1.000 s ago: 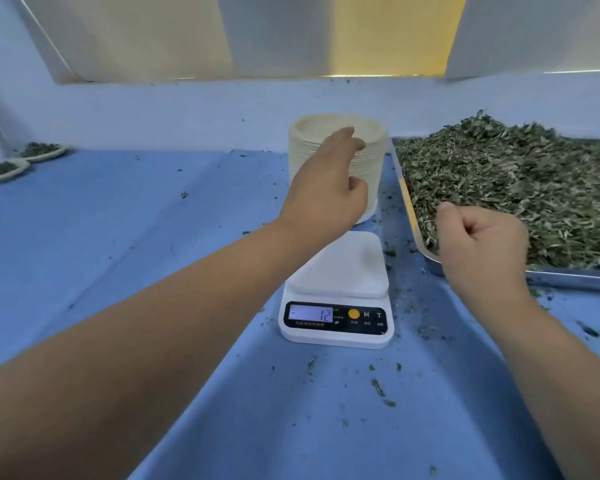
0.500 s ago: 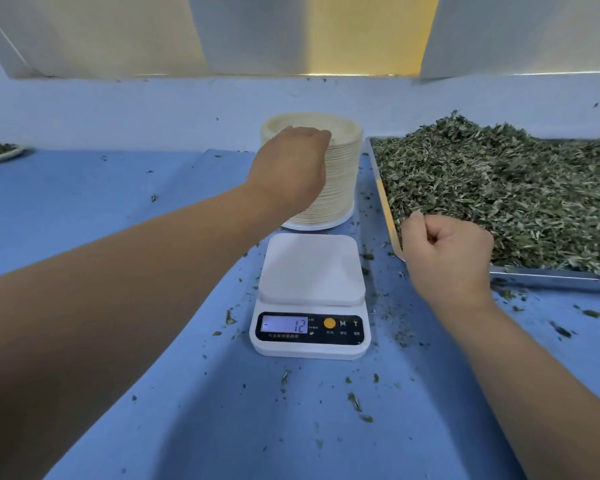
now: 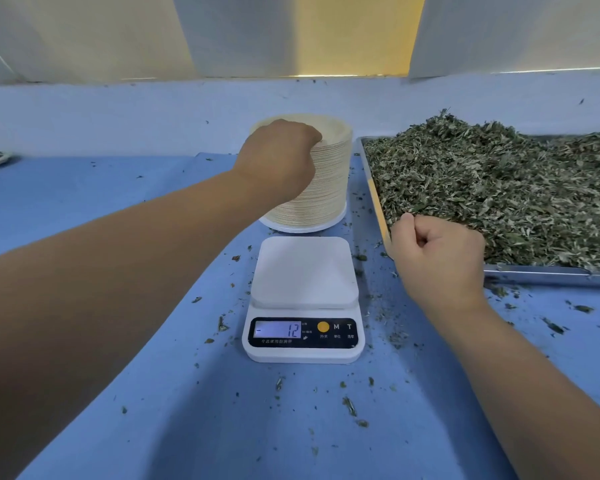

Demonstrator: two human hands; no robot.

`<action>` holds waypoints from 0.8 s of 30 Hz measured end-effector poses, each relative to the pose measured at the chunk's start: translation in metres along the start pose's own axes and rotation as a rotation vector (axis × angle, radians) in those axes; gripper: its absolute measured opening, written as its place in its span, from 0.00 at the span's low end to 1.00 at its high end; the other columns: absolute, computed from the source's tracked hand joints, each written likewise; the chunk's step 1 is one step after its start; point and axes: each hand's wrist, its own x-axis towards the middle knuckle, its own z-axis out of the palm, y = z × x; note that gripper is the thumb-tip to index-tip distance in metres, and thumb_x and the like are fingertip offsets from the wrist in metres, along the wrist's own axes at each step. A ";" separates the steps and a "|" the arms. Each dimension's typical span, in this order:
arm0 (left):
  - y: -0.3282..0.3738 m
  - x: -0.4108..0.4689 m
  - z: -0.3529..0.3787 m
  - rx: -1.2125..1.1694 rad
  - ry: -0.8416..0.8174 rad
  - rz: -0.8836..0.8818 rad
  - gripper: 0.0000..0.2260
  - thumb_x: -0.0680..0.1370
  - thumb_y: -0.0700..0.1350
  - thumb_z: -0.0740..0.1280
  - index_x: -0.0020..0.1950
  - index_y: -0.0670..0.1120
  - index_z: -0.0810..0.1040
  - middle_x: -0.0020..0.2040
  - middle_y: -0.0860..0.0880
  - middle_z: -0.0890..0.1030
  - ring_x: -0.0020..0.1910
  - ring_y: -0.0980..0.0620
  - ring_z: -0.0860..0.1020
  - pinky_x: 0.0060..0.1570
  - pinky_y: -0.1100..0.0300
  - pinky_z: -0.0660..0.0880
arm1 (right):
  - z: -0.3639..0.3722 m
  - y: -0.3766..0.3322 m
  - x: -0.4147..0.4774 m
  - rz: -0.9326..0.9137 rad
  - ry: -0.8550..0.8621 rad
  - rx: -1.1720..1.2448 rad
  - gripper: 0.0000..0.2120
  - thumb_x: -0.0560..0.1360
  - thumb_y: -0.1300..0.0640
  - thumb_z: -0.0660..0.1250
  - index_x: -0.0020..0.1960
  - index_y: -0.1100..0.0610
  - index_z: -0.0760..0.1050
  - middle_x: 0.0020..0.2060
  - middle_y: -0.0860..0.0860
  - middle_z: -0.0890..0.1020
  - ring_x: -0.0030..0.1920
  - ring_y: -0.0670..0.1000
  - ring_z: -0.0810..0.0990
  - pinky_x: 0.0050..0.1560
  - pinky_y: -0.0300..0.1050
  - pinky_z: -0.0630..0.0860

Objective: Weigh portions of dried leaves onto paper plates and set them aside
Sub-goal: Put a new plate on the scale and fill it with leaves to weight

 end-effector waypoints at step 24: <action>0.003 0.007 -0.007 0.000 0.130 0.026 0.16 0.75 0.33 0.61 0.61 0.41 0.78 0.55 0.43 0.77 0.52 0.41 0.75 0.47 0.49 0.72 | 0.008 0.014 -0.003 -0.063 -0.138 -0.051 0.13 0.79 0.68 0.66 0.60 0.57 0.82 0.41 0.52 0.85 0.36 0.52 0.82 0.42 0.49 0.82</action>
